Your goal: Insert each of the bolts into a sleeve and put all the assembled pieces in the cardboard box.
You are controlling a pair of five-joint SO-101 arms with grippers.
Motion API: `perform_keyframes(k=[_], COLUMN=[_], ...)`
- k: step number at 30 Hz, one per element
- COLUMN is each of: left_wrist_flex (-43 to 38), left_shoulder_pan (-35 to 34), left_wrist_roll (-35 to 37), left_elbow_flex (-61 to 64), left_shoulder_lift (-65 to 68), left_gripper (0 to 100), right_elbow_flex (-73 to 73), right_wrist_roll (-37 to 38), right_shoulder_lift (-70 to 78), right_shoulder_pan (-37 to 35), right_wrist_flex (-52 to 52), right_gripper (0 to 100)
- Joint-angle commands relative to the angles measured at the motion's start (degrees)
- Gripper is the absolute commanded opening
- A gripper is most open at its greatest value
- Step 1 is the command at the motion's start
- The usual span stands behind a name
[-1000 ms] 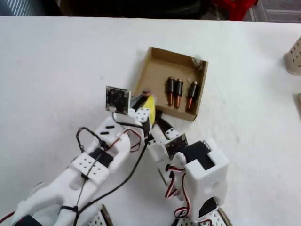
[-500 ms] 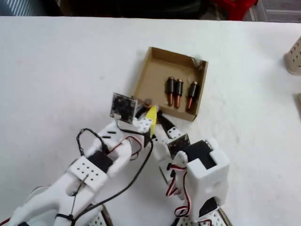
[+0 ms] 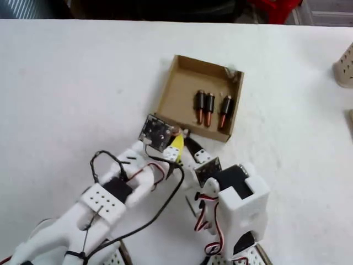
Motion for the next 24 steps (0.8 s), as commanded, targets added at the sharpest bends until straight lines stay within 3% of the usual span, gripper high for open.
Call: perform_keyframes(k=[1, 8, 16, 24], left_wrist_flex=[-4.3, -13.3, -6.4, -6.2], left_shoulder_pan=[-4.8, -5.5, -2.6, -2.6], left_wrist_roll=[-0.4, -0.4, -0.4, -0.4], left_elbow_flex=[-0.7, 3.3, 3.4, 3.3], left_shoulder_lift=[-1.5, -1.5, -1.8, -2.1], left_gripper=[2, 5, 36, 37], right_elbow_flex=[0.5, 0.5, 0.5, 0.5], right_wrist_roll=[-0.4, -0.3, -0.3, -0.3], right_shoulder_lift=[-2.3, -2.3, -2.3, -2.3], right_shoulder_pan=[1.5, 1.5, 1.5, 1.7], right_wrist_flex=[-1.7, -1.7, -1.7, -1.7], right_gripper=[1.7, 1.7, 1.7, 1.7])
